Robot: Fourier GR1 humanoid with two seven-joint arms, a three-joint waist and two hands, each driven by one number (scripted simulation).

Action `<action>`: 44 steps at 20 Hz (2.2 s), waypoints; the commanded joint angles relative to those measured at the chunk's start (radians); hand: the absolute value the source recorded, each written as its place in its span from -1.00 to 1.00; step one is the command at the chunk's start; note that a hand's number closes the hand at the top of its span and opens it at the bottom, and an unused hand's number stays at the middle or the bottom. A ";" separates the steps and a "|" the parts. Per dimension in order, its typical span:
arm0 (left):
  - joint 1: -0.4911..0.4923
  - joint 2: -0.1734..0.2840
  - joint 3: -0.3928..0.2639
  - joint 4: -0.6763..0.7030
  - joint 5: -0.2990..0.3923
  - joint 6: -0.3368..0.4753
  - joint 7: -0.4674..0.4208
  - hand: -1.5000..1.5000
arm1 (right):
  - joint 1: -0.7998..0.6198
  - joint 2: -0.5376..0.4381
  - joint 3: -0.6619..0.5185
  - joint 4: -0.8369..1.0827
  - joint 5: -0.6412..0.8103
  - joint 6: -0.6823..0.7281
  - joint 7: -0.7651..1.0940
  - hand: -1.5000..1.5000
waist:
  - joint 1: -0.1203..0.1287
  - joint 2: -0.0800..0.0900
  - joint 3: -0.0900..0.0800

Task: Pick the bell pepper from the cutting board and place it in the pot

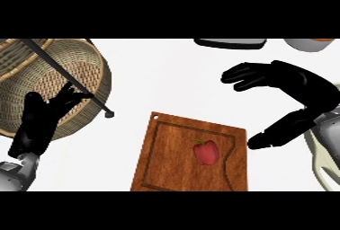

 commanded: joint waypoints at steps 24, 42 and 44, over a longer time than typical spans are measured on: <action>-0.007 -0.211 0.176 -0.112 -0.009 0.027 -0.201 0.00 | -0.056 -0.128 0.387 0.003 0.572 -0.062 -0.128 -1.00 | -0.089 -0.014 -0.016; 0.032 -0.304 0.264 -0.024 -0.013 -0.045 -0.365 0.00 | -0.059 0.032 0.456 0.104 0.739 -0.199 -0.120 -1.00 | -0.123 -0.015 -0.014; -0.001 -0.313 0.261 0.000 0.007 -0.077 -0.379 0.00 | -0.034 0.066 0.492 0.136 0.801 -0.241 -0.099 -1.00 | -0.123 -0.015 -0.012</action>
